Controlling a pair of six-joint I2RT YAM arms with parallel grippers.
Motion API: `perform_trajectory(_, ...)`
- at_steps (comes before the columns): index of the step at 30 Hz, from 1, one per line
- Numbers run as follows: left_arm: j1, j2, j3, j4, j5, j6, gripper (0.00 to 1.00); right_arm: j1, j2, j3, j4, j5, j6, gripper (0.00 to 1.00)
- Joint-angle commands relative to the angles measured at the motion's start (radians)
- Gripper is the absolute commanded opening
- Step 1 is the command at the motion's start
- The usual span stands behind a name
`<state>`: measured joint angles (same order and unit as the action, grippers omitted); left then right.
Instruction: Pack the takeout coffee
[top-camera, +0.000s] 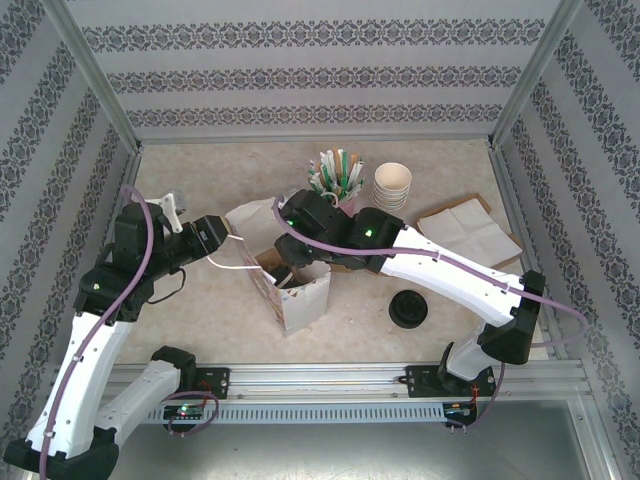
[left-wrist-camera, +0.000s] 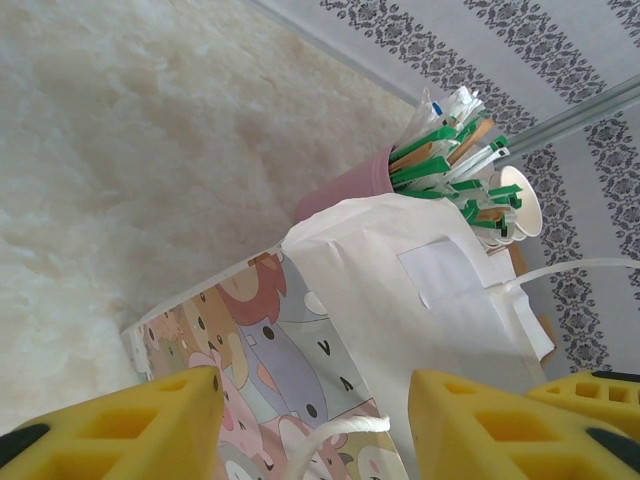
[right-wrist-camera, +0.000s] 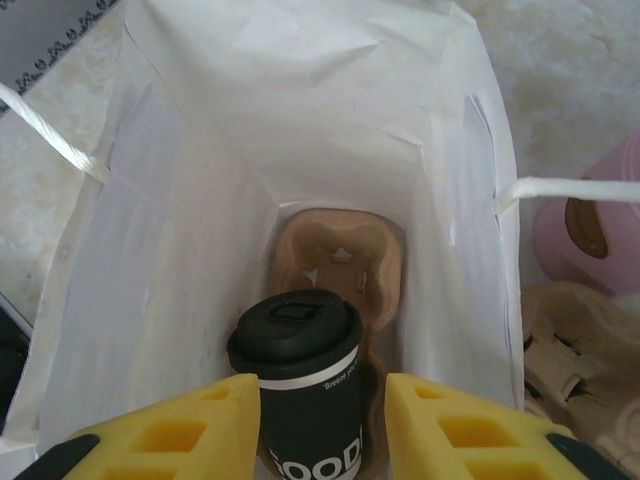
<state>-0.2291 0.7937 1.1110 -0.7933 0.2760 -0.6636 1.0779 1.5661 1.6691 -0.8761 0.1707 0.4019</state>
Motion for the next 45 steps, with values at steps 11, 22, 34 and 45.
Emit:
perform_trajectory(11,-0.002,0.025,0.039,-0.076,-0.011,0.062,0.51,0.022,0.017,0.074,-0.304,-0.051,0.108,0.34)
perform_trajectory(22,-0.003,0.034,0.027,-0.068,-0.002,0.068,0.46,0.032,0.087,0.167,-0.328,-0.022,0.115,0.33)
perform_trajectory(34,-0.003,0.000,-0.034,-0.030,0.092,0.006,0.25,0.035,0.236,0.319,-0.358,0.090,0.173,0.36)
perform_trajectory(45,-0.002,-0.044,-0.048,-0.043,0.062,-0.097,0.00,0.050,0.361,0.609,-0.523,0.266,0.165,0.38)
